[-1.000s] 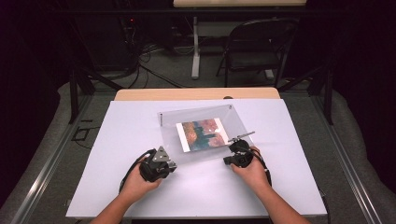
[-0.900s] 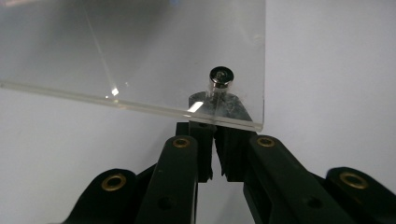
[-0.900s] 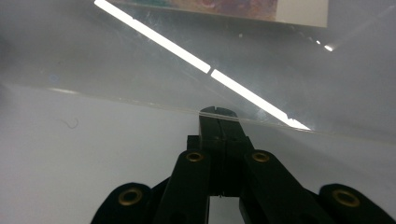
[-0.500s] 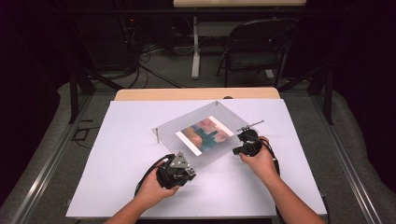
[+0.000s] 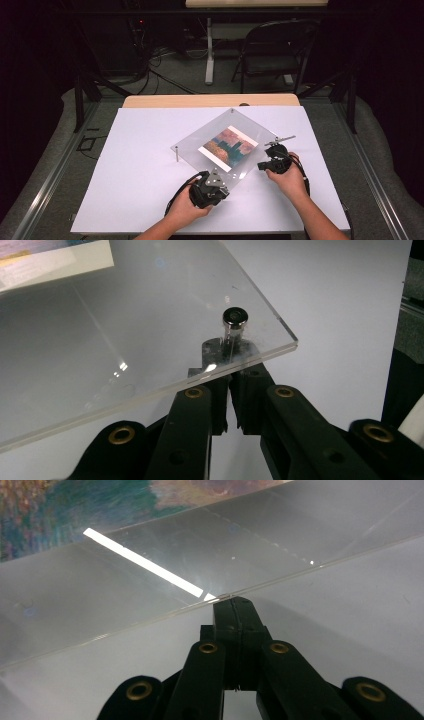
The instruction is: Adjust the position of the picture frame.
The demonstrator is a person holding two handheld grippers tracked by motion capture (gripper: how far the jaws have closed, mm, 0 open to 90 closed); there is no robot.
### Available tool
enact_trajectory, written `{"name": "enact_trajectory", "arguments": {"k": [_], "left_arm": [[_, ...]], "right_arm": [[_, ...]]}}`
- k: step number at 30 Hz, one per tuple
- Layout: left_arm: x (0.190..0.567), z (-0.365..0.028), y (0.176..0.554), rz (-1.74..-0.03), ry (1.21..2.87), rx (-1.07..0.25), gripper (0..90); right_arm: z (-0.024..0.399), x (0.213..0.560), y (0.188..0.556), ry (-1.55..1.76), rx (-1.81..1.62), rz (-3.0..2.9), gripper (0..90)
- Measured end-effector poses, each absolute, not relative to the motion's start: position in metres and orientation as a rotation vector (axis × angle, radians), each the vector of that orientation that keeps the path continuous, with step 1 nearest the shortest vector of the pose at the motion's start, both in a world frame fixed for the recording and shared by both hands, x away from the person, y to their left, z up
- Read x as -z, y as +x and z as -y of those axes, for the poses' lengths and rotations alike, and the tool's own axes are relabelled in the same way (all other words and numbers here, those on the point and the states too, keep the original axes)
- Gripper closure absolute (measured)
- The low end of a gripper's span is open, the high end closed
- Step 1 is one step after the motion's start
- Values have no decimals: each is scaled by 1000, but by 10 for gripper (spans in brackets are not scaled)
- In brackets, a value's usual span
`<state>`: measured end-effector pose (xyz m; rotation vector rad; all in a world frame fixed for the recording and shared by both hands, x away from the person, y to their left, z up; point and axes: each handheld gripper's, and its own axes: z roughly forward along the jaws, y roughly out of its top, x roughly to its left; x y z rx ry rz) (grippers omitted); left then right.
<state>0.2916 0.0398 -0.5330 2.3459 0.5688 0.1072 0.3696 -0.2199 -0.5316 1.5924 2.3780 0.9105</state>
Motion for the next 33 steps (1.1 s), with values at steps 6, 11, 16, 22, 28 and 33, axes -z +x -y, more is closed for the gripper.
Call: {"name": "enact_trajectory", "arguments": {"k": [6,11,16,22,28,33], "left_arm": [[535,-44,291,-571,2337,-108,835],[523,-70,291,-594,2309,-69,695],[510,-110,294,-687,2261,-136,657],[509,-157,317,-876,2189,-248,591],[524,-179,346,-1014,2144,-328,578],[534,-180,365,-1055,2140,-358,574]], "right_arm": [[219,527,359,1547,-942,-2376,900],[216,523,347,1497,-979,-2382,900],[213,522,334,1461,-1016,-2386,880],[204,522,315,1403,-1051,-2409,822],[187,527,296,1330,-1115,-2452,775],[172,529,285,1267,-1168,-2499,740]]}}
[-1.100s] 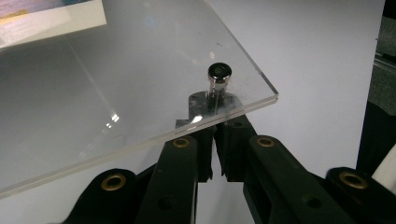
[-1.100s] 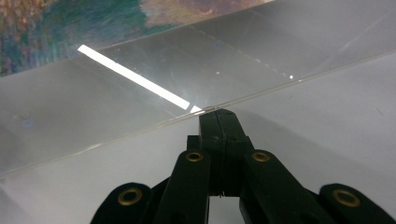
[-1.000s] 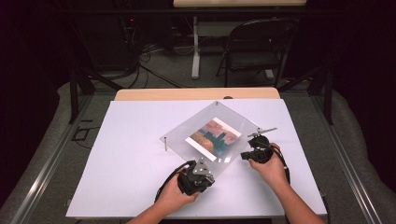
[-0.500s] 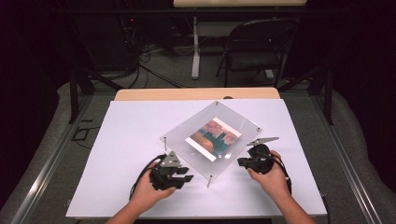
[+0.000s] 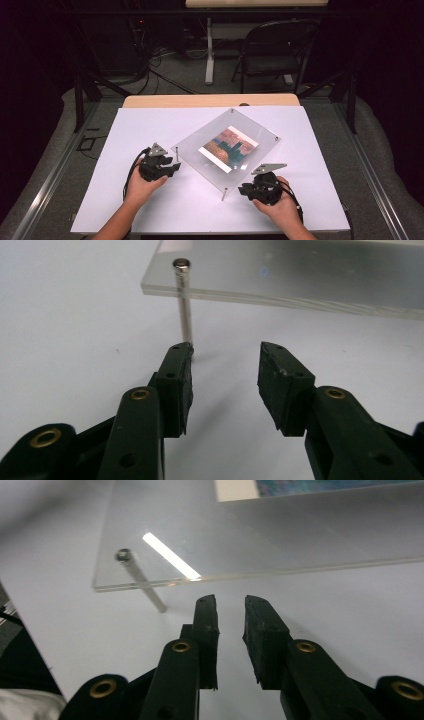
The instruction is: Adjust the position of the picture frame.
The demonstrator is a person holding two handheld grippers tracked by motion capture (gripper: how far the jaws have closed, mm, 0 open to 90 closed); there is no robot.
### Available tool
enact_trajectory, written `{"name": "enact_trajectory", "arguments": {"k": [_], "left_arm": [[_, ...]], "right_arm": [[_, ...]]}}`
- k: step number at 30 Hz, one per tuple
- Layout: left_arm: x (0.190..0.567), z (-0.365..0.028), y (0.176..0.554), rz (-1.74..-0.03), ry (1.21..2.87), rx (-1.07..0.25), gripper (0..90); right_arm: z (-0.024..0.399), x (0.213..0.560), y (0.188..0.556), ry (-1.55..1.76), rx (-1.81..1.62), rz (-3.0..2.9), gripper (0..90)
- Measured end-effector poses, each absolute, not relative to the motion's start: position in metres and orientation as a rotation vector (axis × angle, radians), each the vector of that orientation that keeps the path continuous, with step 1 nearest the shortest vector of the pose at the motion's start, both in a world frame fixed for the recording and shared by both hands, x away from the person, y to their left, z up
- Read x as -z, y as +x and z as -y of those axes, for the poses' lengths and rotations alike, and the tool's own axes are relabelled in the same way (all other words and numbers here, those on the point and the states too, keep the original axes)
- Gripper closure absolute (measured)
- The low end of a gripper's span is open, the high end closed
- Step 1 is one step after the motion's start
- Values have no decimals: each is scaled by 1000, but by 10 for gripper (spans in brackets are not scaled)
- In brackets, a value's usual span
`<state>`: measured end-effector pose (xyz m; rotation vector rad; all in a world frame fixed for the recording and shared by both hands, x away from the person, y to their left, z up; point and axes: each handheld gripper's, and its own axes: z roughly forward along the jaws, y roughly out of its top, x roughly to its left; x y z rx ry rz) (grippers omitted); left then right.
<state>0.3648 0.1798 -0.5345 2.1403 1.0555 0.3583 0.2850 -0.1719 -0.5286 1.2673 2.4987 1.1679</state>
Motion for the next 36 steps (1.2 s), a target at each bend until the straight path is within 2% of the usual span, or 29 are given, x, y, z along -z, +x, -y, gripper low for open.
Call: {"name": "enact_trajectory", "arguments": {"k": [3,6,13,16,22,25,27,36], "left_arm": [[539,-178,375,-1060,2136,-352,579],[542,-177,382,-1080,2123,-335,620],[546,-171,393,-1087,2115,-352,717],[547,-171,398,-1107,2110,-348,793],[547,-169,401,-1106,2124,-361,844],[547,-169,402,-1099,2134,-355,849],[547,-169,402,-1095,2131,-358,851],[545,-172,397,-1055,2140,-351,856]], "right_arm": [[165,531,281,1240,-1181,-2522,707],[158,534,278,1214,-1179,-2546,698],[143,540,278,1172,-1168,-2569,704],[138,542,276,1151,-1178,-2586,713],[129,542,273,1126,-1195,-2601,725],[126,544,273,1111,-1172,-2591,763],[125,546,276,1136,-1171,-2577,836],[126,545,276,1125,-1152,-2586,854]]}}
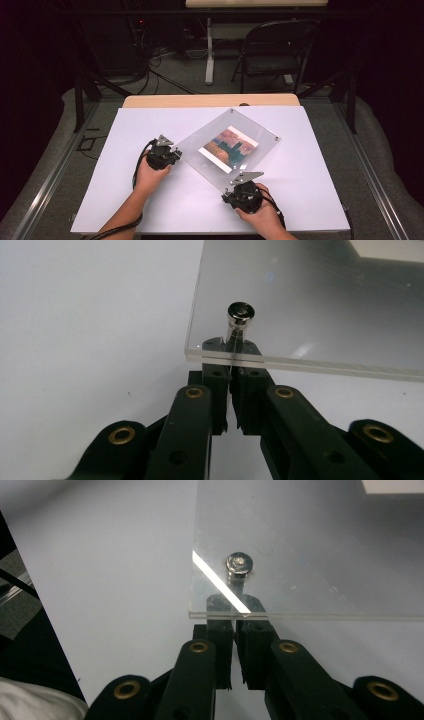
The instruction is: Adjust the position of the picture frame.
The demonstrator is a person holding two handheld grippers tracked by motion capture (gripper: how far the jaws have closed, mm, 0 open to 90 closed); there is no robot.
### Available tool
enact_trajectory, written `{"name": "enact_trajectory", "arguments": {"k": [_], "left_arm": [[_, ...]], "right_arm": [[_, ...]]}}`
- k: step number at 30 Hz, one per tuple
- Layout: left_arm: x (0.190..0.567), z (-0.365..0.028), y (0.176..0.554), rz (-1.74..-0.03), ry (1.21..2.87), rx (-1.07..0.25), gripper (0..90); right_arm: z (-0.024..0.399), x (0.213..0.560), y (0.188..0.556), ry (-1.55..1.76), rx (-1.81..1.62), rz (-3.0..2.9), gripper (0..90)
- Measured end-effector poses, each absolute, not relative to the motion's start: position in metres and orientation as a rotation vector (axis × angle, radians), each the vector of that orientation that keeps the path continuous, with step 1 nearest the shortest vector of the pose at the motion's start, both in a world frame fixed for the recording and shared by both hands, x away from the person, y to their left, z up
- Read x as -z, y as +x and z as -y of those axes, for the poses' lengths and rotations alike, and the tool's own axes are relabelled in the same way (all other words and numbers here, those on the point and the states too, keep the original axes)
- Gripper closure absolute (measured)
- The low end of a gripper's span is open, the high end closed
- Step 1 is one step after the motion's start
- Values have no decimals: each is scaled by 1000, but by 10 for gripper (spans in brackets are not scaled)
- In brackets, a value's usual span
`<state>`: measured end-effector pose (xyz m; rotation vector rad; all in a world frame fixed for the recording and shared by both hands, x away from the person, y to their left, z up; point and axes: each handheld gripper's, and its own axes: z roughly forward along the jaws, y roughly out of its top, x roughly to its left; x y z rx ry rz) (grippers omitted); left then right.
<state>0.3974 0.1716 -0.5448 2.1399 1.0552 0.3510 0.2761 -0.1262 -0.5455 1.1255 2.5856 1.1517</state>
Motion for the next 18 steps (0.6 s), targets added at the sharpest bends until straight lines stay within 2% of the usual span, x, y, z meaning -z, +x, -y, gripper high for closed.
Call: {"name": "enact_trajectory", "arguments": {"k": [18], "left_arm": [[532,-187,350,-1022,2116,-295,857]], "right_arm": [[156,533,286,1247,-1172,-2510,857]]}}
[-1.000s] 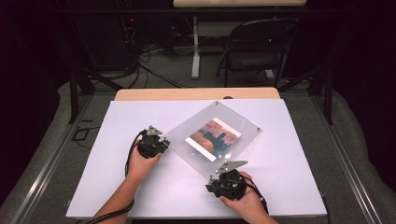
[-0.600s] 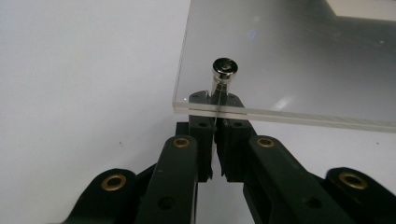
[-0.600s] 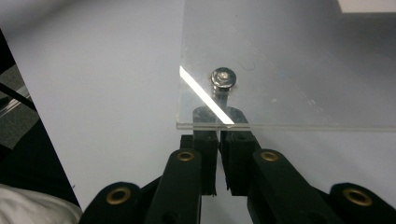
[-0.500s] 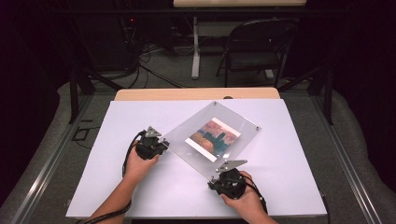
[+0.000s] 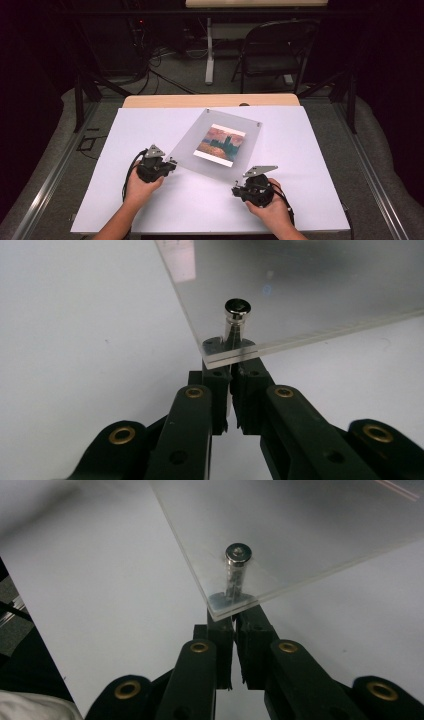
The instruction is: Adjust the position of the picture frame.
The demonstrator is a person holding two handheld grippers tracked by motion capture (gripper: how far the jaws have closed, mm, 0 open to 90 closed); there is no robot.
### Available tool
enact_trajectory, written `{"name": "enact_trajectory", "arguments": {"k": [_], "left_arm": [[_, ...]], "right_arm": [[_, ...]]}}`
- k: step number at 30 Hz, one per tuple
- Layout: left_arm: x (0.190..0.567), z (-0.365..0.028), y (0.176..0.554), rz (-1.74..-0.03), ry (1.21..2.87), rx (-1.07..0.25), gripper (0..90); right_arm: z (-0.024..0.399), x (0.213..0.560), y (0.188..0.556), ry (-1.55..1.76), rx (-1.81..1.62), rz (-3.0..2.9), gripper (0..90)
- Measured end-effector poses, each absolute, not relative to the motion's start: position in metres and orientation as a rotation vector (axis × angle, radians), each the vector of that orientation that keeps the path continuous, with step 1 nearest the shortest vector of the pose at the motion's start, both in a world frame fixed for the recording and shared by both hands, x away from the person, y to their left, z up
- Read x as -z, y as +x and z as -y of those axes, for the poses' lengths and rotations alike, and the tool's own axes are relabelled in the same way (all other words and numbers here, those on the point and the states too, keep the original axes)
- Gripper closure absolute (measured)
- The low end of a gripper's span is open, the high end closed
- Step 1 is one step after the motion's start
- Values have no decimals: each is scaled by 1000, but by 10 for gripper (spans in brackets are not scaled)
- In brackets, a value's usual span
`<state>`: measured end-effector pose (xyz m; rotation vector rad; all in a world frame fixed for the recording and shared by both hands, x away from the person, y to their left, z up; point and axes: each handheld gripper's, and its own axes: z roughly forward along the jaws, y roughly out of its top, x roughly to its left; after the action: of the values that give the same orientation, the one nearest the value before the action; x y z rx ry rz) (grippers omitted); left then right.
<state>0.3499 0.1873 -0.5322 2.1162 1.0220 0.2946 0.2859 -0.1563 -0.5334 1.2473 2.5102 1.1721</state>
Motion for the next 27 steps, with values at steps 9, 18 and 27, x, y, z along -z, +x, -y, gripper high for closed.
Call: {"name": "enact_trajectory", "arguments": {"k": [9,18,27], "left_arm": [[530,-178,328,-996,2108,-228,856],[531,-166,329,-1016,2106,-206,855],[535,-170,346,-1061,2093,-220,855]], "right_arm": [[178,531,297,1322,-1144,-2429,857],[189,532,314,1360,-1124,-2365,857],[181,534,333,1362,-1116,-2339,857]]}}
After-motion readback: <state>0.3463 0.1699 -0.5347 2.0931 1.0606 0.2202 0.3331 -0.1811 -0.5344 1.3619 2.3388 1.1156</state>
